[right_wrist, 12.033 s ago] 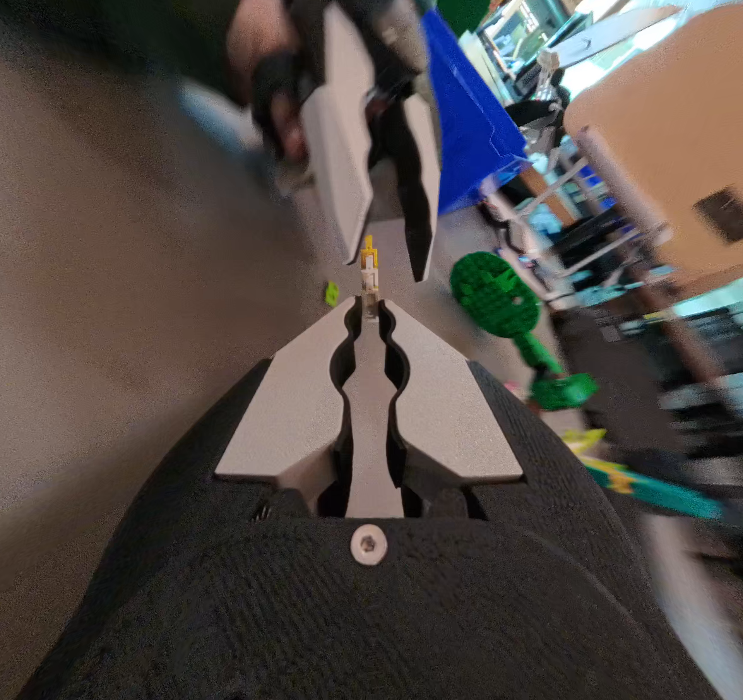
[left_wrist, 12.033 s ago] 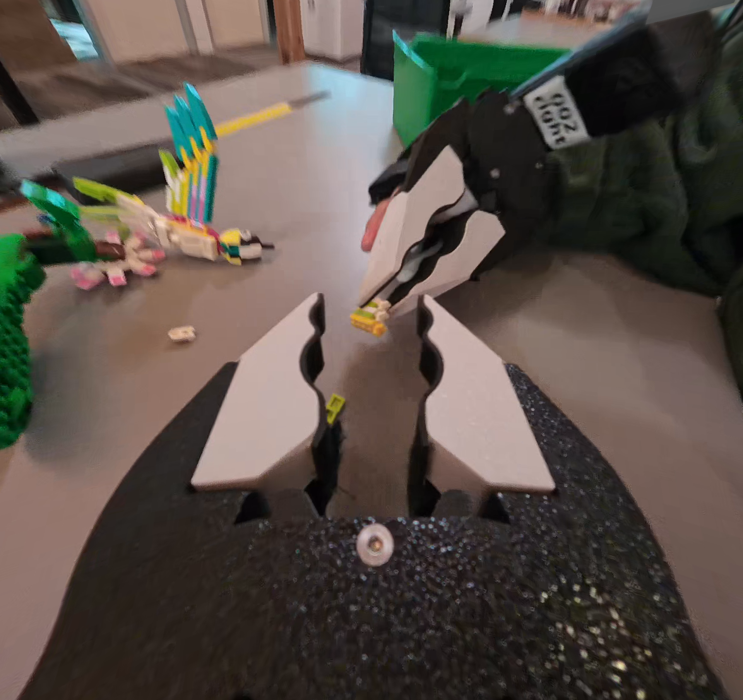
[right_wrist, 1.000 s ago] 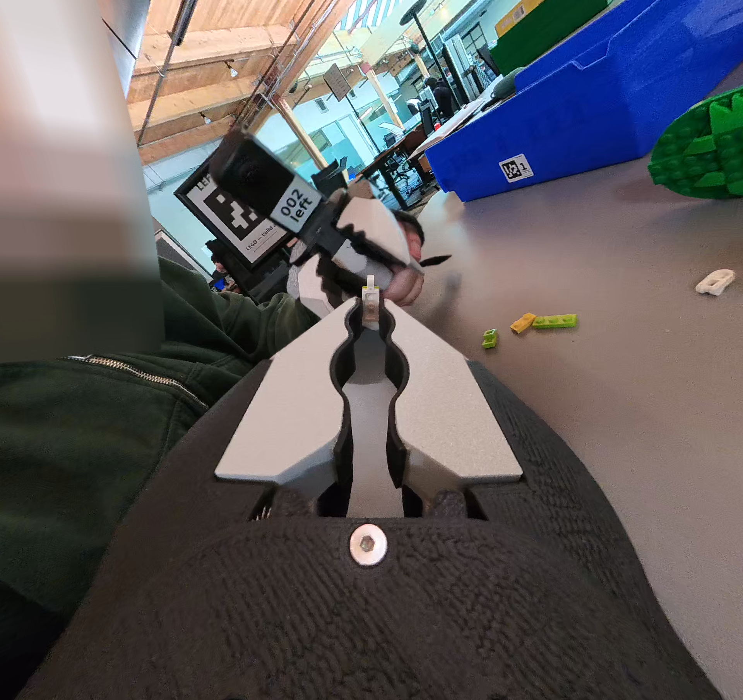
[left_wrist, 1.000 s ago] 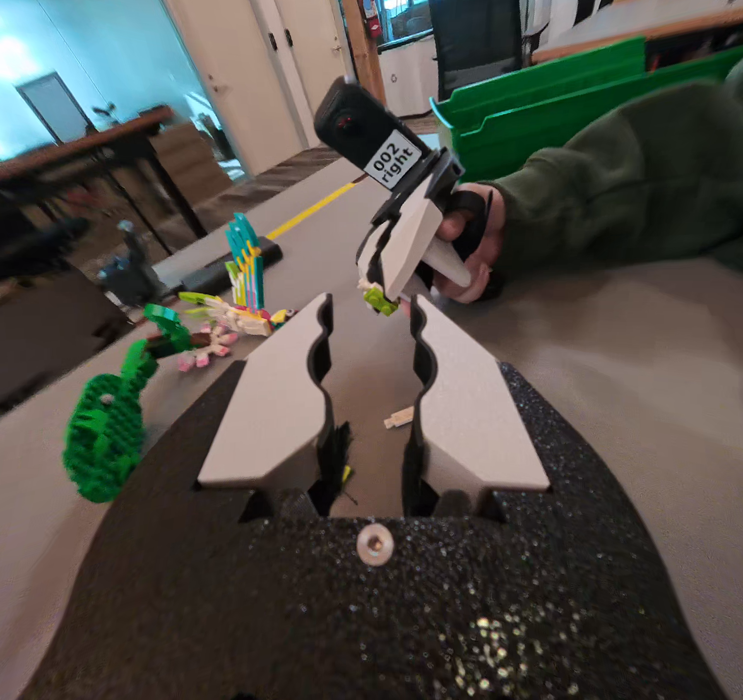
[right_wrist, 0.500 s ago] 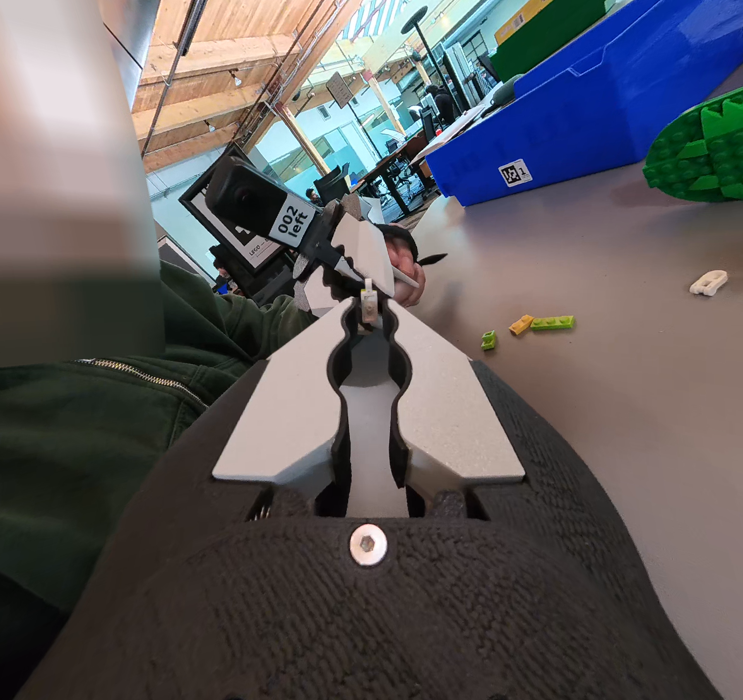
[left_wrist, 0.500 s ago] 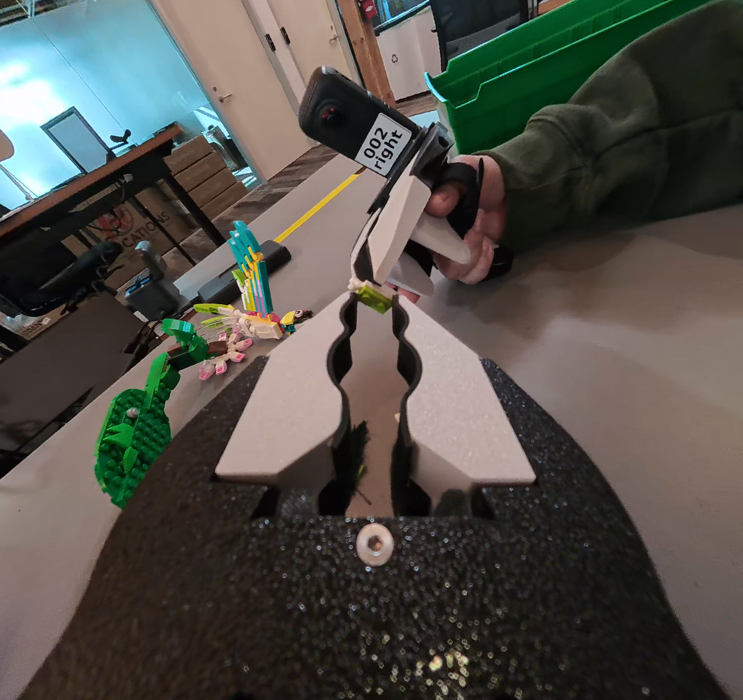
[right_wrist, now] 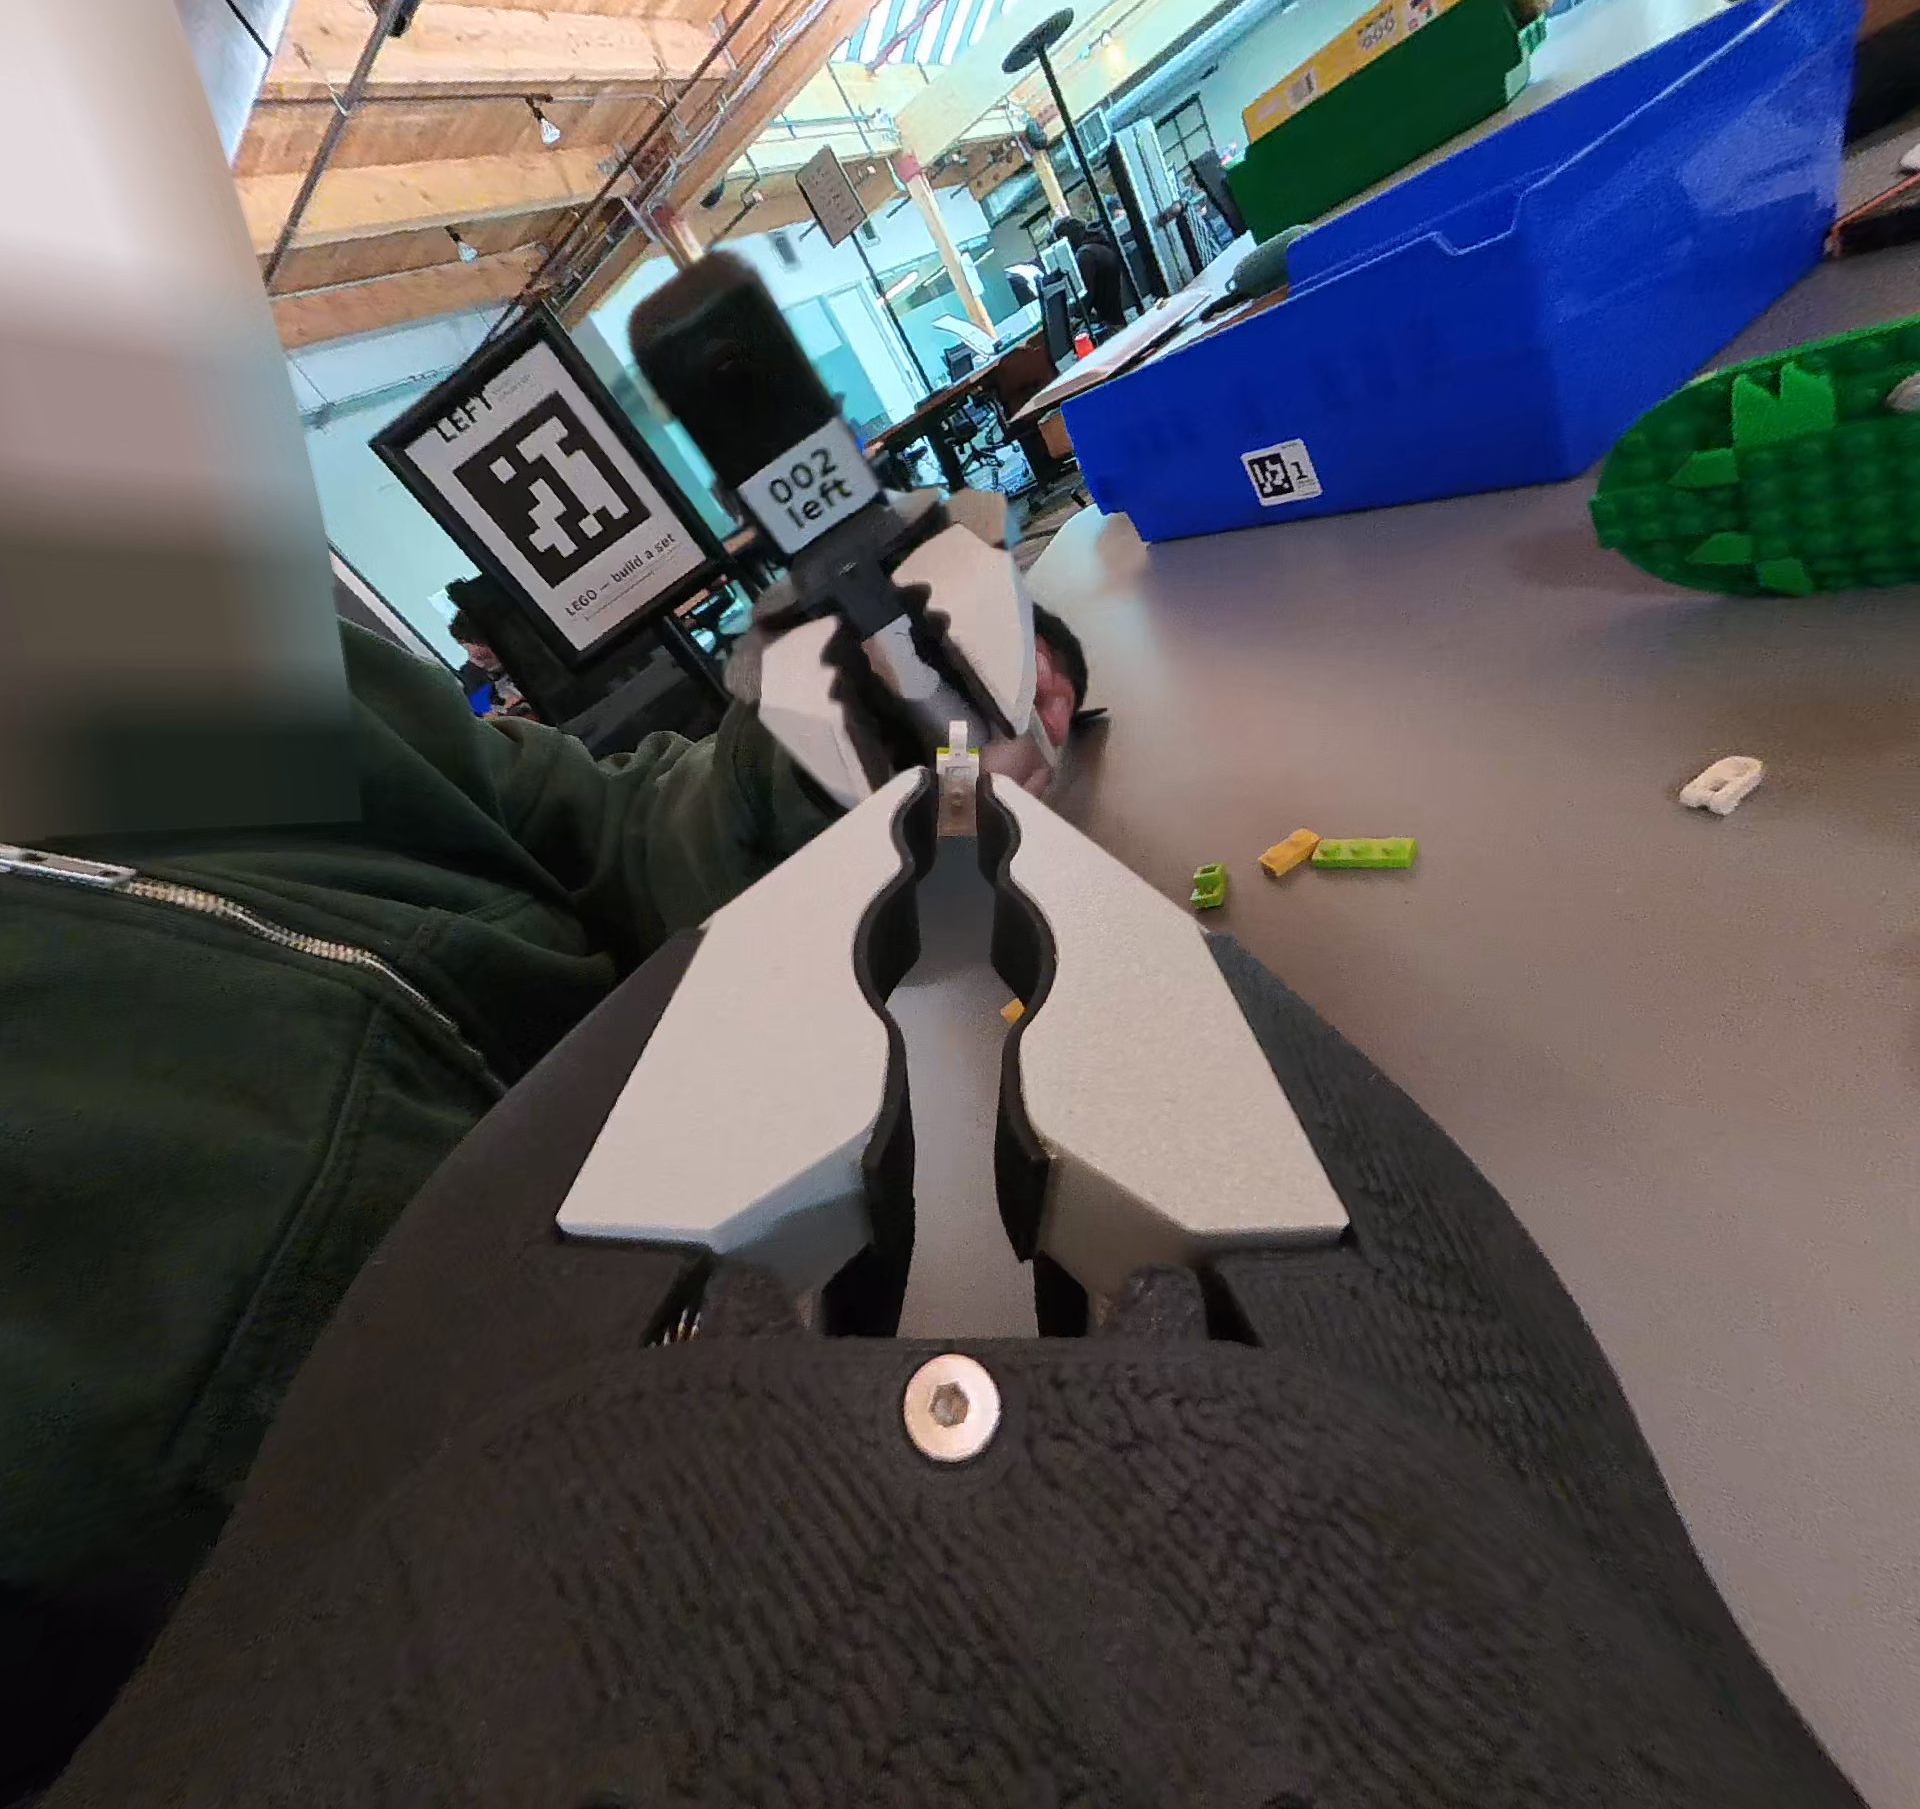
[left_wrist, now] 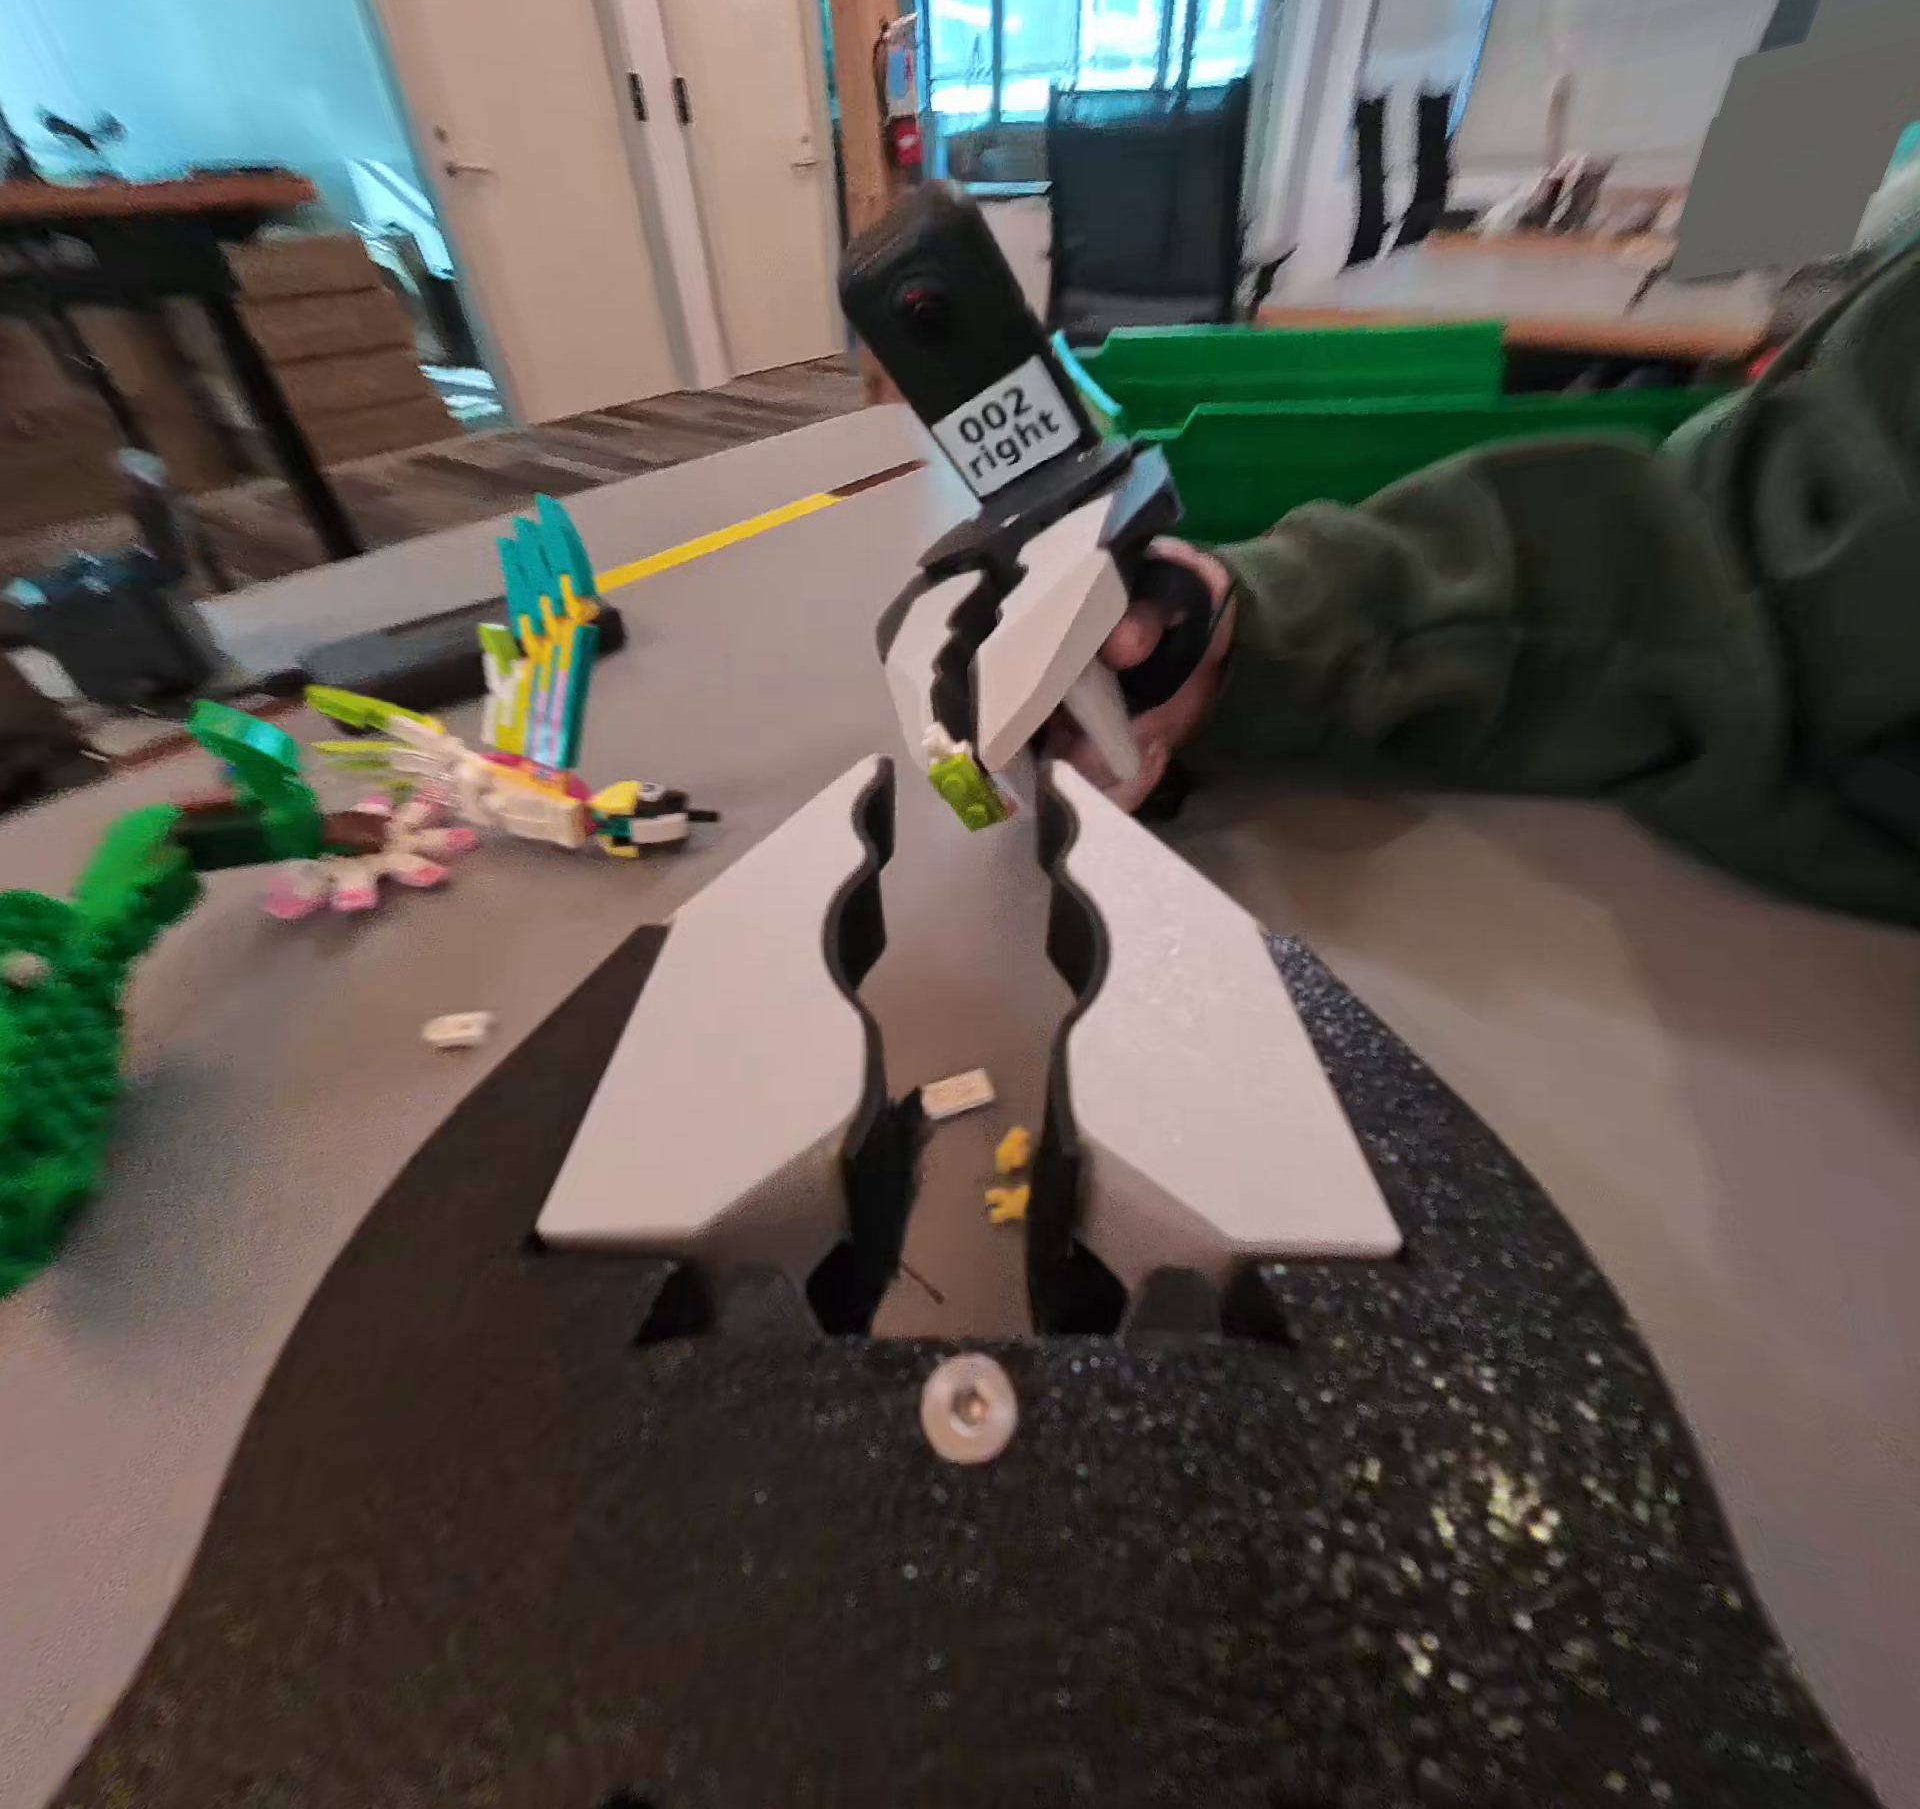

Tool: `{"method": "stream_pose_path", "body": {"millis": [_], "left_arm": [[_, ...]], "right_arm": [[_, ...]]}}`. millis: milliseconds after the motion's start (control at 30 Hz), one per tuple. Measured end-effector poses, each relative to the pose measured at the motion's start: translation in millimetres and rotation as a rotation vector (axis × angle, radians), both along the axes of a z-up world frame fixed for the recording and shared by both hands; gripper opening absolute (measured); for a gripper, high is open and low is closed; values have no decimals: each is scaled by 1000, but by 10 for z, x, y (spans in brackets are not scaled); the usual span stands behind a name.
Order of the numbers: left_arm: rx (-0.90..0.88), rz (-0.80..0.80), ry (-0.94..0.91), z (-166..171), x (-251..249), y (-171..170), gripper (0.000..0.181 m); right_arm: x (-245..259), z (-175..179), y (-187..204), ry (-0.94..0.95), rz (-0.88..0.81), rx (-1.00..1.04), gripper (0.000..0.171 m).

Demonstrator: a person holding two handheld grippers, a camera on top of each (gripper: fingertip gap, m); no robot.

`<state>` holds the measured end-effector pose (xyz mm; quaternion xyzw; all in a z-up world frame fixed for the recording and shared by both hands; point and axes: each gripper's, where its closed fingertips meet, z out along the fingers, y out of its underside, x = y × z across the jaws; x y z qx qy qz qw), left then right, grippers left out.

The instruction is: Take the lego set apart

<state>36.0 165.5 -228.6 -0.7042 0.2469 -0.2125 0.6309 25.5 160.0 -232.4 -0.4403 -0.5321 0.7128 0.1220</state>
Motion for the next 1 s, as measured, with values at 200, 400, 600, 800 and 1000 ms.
{"method": "stream_pose_path", "body": {"millis": [200, 400, 600, 800, 1000], "left_arm": [[-131, -101, -198, -14, 31, -28, 10], [-199, -152, -229, -22, 37, -97, 6], [-181, -17, -202, -32, -353, -106, 4], [-194, -56, -242, -33, -384, -110, 5], [-220, -146, -229, -72, -151, -147, 5]], "right_arm": [[16, 17, -27, 40, -5, 55, 4], [47, 33, -82, 70, -3, 139, 4], [148, 152, 230, 118, -154, 249, 0], [76, 80, 220, 80, -145, 200, 0], [-4, -15, -133, 30, -31, 183, 9]]}}
